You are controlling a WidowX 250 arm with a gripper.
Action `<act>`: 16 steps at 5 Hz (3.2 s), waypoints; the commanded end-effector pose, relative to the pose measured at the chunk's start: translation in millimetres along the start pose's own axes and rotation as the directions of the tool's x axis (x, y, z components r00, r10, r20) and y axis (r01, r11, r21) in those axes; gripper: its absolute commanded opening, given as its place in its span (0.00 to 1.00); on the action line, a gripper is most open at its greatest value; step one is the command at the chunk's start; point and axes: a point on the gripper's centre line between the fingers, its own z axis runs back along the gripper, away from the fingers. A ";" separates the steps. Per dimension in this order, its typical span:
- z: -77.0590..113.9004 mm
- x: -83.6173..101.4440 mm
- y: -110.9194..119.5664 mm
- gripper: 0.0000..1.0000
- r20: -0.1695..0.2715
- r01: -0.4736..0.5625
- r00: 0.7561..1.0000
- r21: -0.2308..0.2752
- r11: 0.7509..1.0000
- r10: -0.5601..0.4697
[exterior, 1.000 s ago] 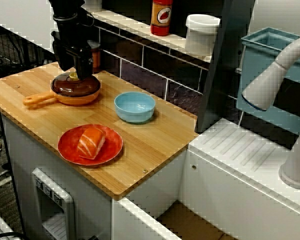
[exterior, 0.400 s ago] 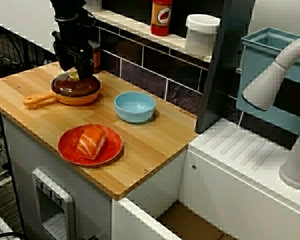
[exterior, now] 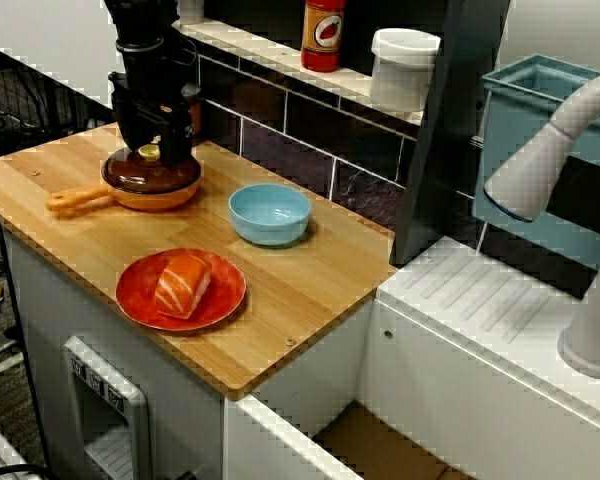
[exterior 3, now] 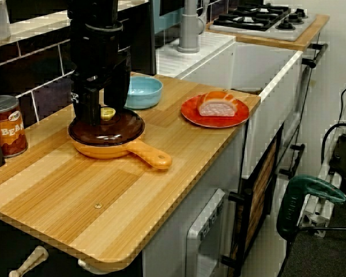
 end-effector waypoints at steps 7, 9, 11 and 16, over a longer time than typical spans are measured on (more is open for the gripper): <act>56.7 7.2 52.9 0.00 0.081 -0.076 0.994 -0.042 0.996 0.079; 61.6 -9.6 80.3 0.00 0.105 -0.104 0.989 -0.007 0.995 0.104; 50.4 -23.1 95.7 0.00 0.076 -0.122 0.990 0.038 0.992 0.119; 24.5 -32.7 108.3 0.00 0.006 -0.093 0.996 0.070 0.993 0.093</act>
